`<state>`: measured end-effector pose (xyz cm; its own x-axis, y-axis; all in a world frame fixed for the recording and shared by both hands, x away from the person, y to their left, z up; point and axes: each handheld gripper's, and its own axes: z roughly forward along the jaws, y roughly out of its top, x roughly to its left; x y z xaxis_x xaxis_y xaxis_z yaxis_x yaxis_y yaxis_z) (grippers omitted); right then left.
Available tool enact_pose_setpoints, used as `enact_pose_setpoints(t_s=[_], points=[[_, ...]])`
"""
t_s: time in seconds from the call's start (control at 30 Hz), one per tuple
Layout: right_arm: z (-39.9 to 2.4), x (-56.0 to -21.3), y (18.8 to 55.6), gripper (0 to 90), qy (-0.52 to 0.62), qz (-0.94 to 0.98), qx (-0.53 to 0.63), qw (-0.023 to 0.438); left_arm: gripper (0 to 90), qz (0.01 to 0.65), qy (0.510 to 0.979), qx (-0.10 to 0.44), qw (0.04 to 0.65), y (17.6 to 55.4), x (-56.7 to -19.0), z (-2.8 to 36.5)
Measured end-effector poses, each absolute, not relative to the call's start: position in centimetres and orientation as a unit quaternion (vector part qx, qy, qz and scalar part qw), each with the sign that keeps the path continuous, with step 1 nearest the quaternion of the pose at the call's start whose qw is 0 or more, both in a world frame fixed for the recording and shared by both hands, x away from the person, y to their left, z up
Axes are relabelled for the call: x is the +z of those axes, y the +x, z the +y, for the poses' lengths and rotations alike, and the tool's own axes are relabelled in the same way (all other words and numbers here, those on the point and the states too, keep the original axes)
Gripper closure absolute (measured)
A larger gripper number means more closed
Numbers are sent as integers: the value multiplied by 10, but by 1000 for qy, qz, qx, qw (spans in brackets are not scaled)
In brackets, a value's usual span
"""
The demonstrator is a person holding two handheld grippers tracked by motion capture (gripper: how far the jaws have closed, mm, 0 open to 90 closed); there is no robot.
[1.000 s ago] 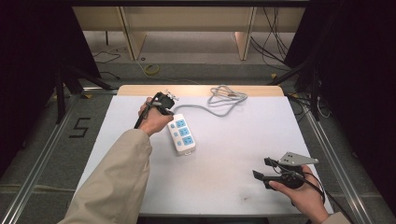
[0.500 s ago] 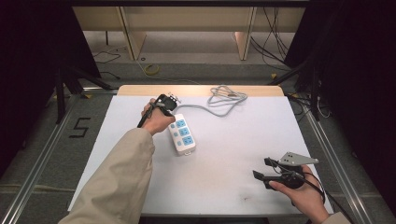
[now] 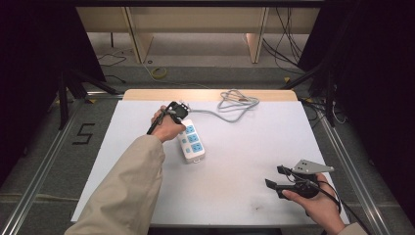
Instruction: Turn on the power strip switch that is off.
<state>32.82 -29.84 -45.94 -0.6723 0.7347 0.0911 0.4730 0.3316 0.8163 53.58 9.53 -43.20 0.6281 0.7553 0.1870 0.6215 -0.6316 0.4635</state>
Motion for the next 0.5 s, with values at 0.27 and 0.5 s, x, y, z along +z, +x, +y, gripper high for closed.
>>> enact_pose_setpoints(t_s=[0.27, 0.5], points=[[-299, -459, 328, 298, 375, 803, 438, 149, 899, 390, 884, 185, 182, 536, -433, 94], [-298, -460, 328, 297, 375, 804, 438, 148, 899, 386, 887, 182, 174, 536, -433, 94]])
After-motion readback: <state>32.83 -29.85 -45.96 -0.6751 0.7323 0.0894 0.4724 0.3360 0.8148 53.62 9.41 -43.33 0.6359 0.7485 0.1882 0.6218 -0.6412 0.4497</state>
